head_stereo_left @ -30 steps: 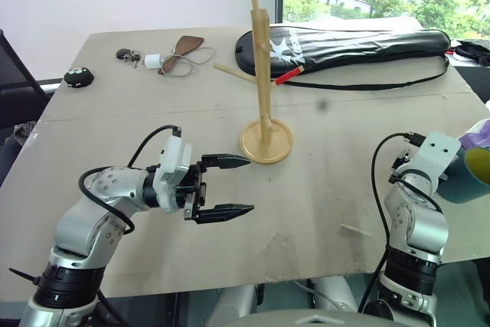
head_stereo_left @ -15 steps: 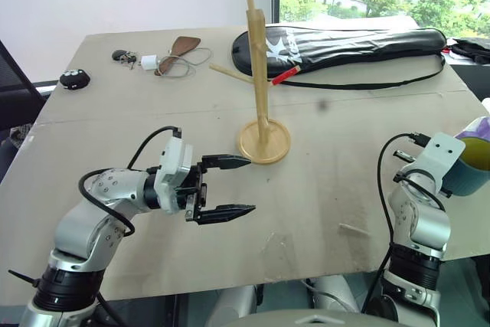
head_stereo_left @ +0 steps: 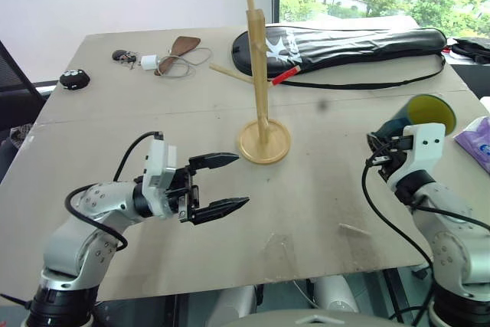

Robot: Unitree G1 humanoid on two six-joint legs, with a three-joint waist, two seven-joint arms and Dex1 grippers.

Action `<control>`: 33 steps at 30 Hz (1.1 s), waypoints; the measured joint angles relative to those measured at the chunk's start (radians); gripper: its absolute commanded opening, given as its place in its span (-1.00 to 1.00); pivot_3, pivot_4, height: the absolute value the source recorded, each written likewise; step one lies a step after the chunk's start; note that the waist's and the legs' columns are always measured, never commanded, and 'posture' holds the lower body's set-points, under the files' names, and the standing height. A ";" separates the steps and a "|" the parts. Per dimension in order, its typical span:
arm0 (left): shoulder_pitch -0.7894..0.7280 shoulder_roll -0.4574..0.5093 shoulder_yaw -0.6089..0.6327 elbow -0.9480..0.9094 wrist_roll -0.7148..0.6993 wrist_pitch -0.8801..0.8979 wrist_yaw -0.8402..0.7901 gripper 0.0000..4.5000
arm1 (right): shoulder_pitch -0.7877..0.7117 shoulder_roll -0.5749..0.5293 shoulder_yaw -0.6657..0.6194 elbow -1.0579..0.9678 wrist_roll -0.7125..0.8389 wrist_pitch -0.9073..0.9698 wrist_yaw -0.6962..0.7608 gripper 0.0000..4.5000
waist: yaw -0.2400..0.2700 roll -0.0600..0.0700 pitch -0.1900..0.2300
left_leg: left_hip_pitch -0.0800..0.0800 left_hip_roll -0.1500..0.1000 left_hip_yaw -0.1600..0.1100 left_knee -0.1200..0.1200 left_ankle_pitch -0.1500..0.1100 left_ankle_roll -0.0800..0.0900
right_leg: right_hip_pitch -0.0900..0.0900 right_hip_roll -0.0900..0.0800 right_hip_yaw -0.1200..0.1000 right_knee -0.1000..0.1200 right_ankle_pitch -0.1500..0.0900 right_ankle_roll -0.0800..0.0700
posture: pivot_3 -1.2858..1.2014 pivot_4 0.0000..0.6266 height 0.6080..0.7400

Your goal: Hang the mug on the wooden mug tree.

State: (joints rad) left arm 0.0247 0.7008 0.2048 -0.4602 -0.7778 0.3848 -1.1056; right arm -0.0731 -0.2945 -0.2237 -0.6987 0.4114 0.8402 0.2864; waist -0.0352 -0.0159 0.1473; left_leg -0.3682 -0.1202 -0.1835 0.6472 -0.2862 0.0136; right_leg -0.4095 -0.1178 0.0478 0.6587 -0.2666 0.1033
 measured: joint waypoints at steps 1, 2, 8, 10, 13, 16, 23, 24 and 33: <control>0.035 -0.022 0.036 -0.017 -0.013 -0.011 0.018 1.00 | -0.033 -0.060 0.013 0.001 0.051 0.027 0.061 -0.99 | -0.004 0.000 0.000 | 0.000 0.000 0.002 0.000 0.000 0.000 | 0.000 0.000 0.002 -0.001 0.000 0.000 | 0.03 -0.52 1.00; 0.062 -0.039 0.055 -0.032 -0.024 -0.019 0.026 1.00 | -0.055 -0.103 0.015 0.001 0.082 0.041 0.098 -0.99 | -0.004 0.000 0.000 | 0.000 0.000 0.002 0.000 0.000 0.001 | 0.000 0.000 0.002 0.000 0.000 0.000 | 0.03 -0.52 1.00; 0.175 -0.146 0.194 -0.068 -0.094 -0.147 -0.002 1.00 | -0.256 -0.213 0.113 0.053 0.174 0.105 0.212 -0.99 | 0.009 -0.001 0.000 | -0.001 0.001 0.001 0.000 -0.001 0.001 | 0.000 0.000 -0.001 -0.002 0.000 0.000 | 0.03 -0.52 1.00; 0.202 -0.179 0.220 -0.070 -0.117 -0.186 -0.014 1.00 | -0.301 -0.230 0.138 0.079 0.191 0.120 0.231 -0.99 | 0.020 -0.001 0.000 | -0.002 0.001 0.001 0.001 -0.001 0.002 | 0.000 -0.001 -0.001 -0.003 0.000 0.000 | 0.03 -0.52 1.00; 0.228 -0.211 0.228 -0.085 -0.158 -0.209 -0.011 1.00 | -0.395 -0.247 0.159 0.129 0.218 0.143 0.255 -0.99 | 0.027 -0.001 0.000 | -0.004 0.001 0.000 0.002 -0.001 0.002 | 0.000 -0.001 -0.002 -0.003 0.000 0.000 | 0.03 -0.52 1.00; 0.227 -0.209 0.217 -0.121 -0.168 -0.208 0.004 1.00 | -0.480 -0.276 0.172 0.176 0.244 0.161 0.295 -0.99 | 0.028 -0.001 0.000 | -0.004 0.001 0.000 0.002 -0.001 0.002 | 0.000 -0.001 -0.003 -0.003 0.000 0.000 | 0.03 -0.52 1.00; 0.136 -0.169 0.175 -0.182 -0.218 -0.134 0.126 1.00 | -0.595 -0.365 0.238 0.359 0.255 0.131 0.470 -0.99 | 0.022 -0.001 0.000 | -0.005 0.001 0.000 0.003 -0.001 0.002 | 0.000 -0.001 -0.003 -0.003 0.001 0.000 | 0.03 -0.52 1.00; 0.130 -0.161 0.173 -0.194 -0.219 -0.128 0.139 1.00 | -0.619 -0.377 0.250 0.384 0.254 0.122 0.502 -0.99 | 0.019 -0.001 0.000 | -0.005 0.001 0.000 0.003 -0.001 0.002 | 0.000 -0.001 -0.003 -0.003 0.000 0.000 | 0.03 -0.52 1.00; 0.151 -0.144 0.138 -0.337 -0.238 -0.087 0.291 1.00 | -0.793 -0.370 0.367 0.613 0.153 -0.009 0.672 -0.99 | 0.022 -0.002 0.001 | -0.009 0.001 -0.001 0.004 -0.001 0.002 | -0.003 -0.001 -0.004 -0.004 0.001 -0.001 | 0.03 -0.52 1.00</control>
State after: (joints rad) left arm 0.1757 0.5566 0.3430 -0.7970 -1.0155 0.2979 -0.8148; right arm -0.8661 -0.6648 0.1429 -0.0860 0.5648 0.8316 0.9580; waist -0.0132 -0.0178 0.1479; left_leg -0.3770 -0.1193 -0.1847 0.6509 -0.2874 0.0154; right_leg -0.4122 -0.1191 0.0433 0.6542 -0.2660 0.1027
